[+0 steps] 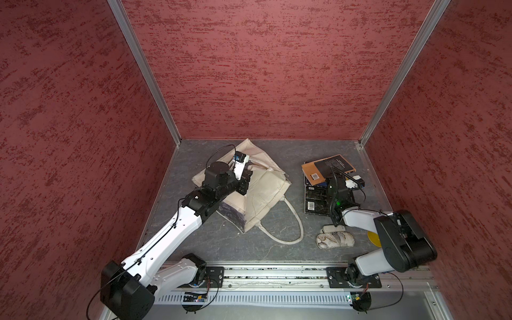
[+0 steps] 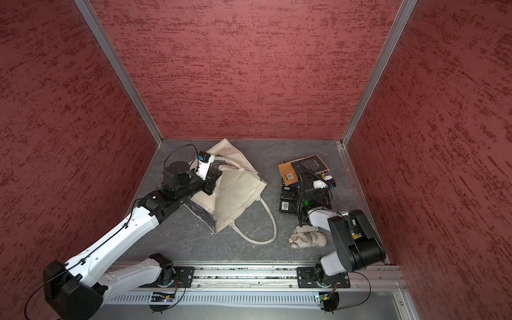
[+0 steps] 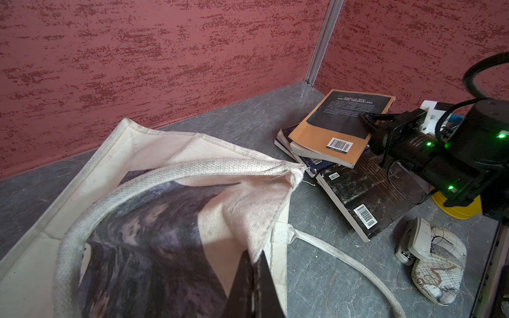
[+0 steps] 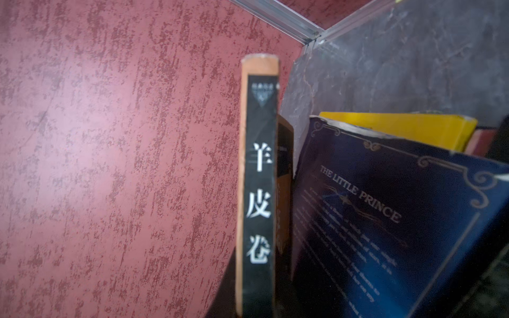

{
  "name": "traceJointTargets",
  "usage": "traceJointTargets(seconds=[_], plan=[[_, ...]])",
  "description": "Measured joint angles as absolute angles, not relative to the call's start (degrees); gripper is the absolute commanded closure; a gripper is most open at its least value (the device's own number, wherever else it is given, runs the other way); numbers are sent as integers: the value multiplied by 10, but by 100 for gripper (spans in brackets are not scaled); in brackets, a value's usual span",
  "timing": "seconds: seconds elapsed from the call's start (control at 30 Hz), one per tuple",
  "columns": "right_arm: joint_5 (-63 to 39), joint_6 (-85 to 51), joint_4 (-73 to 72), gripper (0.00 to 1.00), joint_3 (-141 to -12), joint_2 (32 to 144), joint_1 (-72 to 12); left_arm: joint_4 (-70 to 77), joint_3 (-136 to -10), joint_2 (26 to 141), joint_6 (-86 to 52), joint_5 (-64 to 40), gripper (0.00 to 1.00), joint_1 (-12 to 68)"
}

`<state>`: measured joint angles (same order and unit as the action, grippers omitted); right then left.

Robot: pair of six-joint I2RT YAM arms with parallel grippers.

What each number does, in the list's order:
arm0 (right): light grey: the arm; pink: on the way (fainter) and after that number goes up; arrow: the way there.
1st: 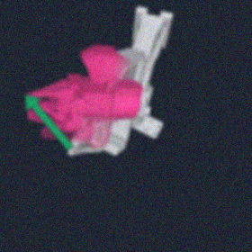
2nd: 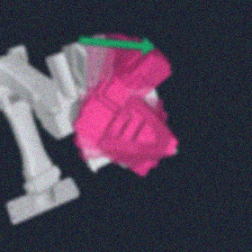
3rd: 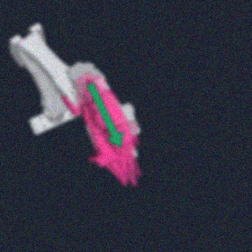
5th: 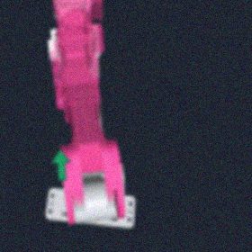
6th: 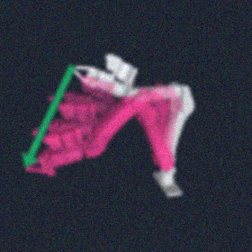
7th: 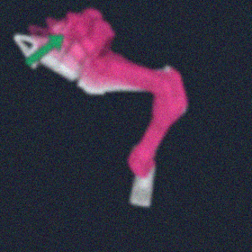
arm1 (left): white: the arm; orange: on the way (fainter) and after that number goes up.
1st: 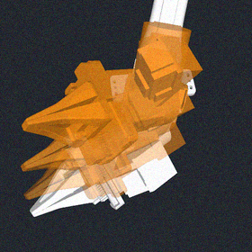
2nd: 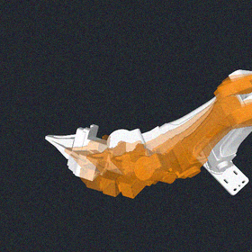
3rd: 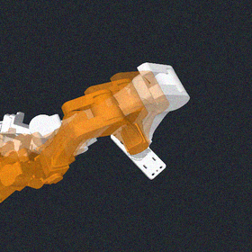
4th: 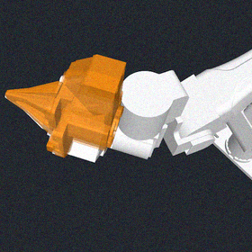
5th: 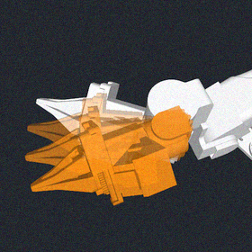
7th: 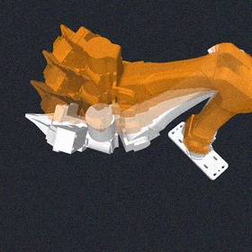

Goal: Take out the books from the canvas bag
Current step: Place the book on the book.

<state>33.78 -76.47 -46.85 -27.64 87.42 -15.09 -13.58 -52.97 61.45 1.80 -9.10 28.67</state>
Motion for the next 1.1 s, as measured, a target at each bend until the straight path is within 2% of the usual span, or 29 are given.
traceJointTargets(seconds=[0.2, 0.3, 0.4, 0.67, 0.7, 0.73, 0.83, 1.1], plan=[[342, -826, -468, 100, -269, 906, -146, -136, -530, 615, 18, -91, 100, 287], [346, -846, -460, 80, -268, 906, -146, -136, -530, 615, 18, -92, 100, 287], [347, -851, -456, 74, -268, 906, -146, -137, -530, 615, 18, -94, 100, 287], [327, -854, -464, 17, -268, 910, -144, -137, -530, 615, 18, -101, 100, 287], [323, -856, -465, 4, -268, 903, -144, -137, -530, 615, 18, -101, 100, 287], [320, -856, -463, 2, -268, 896, -144, -137, -529, 615, 18, -102, 100, 287], [307, -858, -431, 2, -268, 856, -144, -137, -530, 615, 18, -102, 100, 287], [283, -886, -245, 1, -268, 720, -144, -138, -529, 615, 18, -102, 100, 287]])
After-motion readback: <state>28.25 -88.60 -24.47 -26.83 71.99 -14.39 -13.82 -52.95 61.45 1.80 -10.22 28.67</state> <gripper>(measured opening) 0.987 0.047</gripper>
